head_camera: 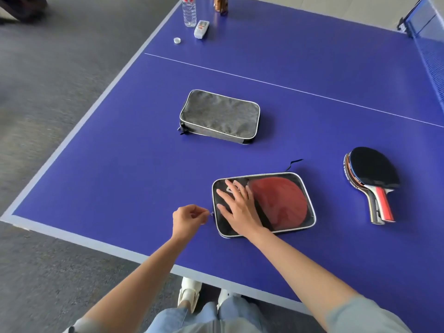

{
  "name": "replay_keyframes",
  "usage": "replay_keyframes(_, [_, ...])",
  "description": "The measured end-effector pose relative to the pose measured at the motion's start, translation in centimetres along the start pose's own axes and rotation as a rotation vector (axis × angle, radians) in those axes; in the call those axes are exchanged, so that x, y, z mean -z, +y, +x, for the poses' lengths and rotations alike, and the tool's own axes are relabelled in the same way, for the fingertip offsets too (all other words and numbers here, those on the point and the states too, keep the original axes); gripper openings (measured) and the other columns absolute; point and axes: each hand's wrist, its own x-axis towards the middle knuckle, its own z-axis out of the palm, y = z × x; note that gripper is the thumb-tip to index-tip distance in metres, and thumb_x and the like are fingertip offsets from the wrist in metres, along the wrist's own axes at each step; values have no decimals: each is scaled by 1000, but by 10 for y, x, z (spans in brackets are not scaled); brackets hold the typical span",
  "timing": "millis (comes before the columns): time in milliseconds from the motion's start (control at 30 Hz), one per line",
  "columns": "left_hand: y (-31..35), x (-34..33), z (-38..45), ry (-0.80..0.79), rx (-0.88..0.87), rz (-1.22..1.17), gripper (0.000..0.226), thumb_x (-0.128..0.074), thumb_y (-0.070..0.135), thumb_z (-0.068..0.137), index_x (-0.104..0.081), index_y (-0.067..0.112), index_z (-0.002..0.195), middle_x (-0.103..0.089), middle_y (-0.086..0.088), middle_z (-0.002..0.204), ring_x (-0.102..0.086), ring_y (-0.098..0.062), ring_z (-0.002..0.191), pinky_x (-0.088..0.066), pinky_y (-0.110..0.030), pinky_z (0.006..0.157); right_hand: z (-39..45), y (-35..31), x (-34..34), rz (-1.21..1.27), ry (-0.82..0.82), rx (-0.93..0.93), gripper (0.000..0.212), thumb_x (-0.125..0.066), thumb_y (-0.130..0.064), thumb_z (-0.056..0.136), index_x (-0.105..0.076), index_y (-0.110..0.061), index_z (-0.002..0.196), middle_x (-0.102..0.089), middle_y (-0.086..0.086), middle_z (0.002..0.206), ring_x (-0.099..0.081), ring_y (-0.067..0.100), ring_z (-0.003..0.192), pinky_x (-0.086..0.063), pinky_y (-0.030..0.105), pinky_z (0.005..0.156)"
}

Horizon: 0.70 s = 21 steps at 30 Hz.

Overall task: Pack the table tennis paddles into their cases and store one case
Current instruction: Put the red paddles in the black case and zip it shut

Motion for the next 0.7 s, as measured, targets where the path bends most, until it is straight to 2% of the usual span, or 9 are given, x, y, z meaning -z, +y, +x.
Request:
replay_keyframes(67, [6,3,4,18,13,-21,12,-72,4,76,-72,14,69,-72,0,69,-67,-11,60,-51,-13,59,-7,-12,0,89,12,114,40,-61,-36,86,-61,-17,121,-48,7,135,-42,25,126,-38,41,106])
replay_keyframes(133, [10,5,6,10,42,-29,12,-74,6,74,-73,15,67,-73,-2,72,-67,-12,61,-55,-21,64,-12,-22,-1,89,6,152,36,-70,-33,79,-66,-12,108,-52,4,120,-46,21,113,-45,32,96])
replay_keyframes(200, [11,6,6,-26,114,-31,4,-77,14,73,-75,15,69,-73,-6,76,-66,-15,67,-57,-29,71,-10,-28,0,91,22,110,30,-74,-30,77,-68,-11,99,-52,3,108,-46,19,101,-47,29,87])
replay_keyframes(300, [12,12,8,-141,183,-42,10,-77,22,73,-78,13,77,-74,-9,85,-66,-17,82,-55,-30,78,-4,-34,1,90,0,56,23,-72,-26,79,-70,-10,95,-52,4,96,-44,18,94,-47,30,82])
replay_keyframes(367, [13,17,10,-196,189,-58,14,-75,23,74,-77,11,80,-74,-10,88,-67,-17,86,-54,-25,74,1,-38,2,101,-4,16,21,-69,-25,82,-71,-9,95,-56,6,94,-46,20,94,-46,32,82])
replay_keyframes(433, [16,17,14,-160,173,-65,15,-71,22,79,-76,10,85,-73,-10,89,-67,-18,88,-53,-24,73,4,-42,2,149,12,-9,17,-68,-20,84,-71,-5,92,-61,10,92,-50,24,94,-46,35,82])
replay_keyframes(533, [25,7,27,-51,169,-75,18,-71,30,80,-75,14,88,-71,-5,84,-66,-20,84,-55,-28,81,4,-45,3,199,19,-20,14,-66,-14,84,-69,0,84,-65,15,88,-53,29,91,-46,38,83])
replay_keyframes(600, [32,-4,35,-50,230,-81,22,-76,36,75,-76,15,80,-70,-6,77,-64,-17,73,-56,-27,77,1,-46,2,223,32,-31,12,-66,-11,83,-67,1,81,-67,16,88,-55,30,90,-48,39,81])
replay_keyframes(700, [36,-17,43,-7,319,-68,20,-82,33,69,-77,15,74,-66,0,61,-60,-8,54,-49,-18,55,-4,-47,0,253,74,-55,9,-71,-5,77,-66,2,76,-69,17,85,-57,32,85,-51,39,75])
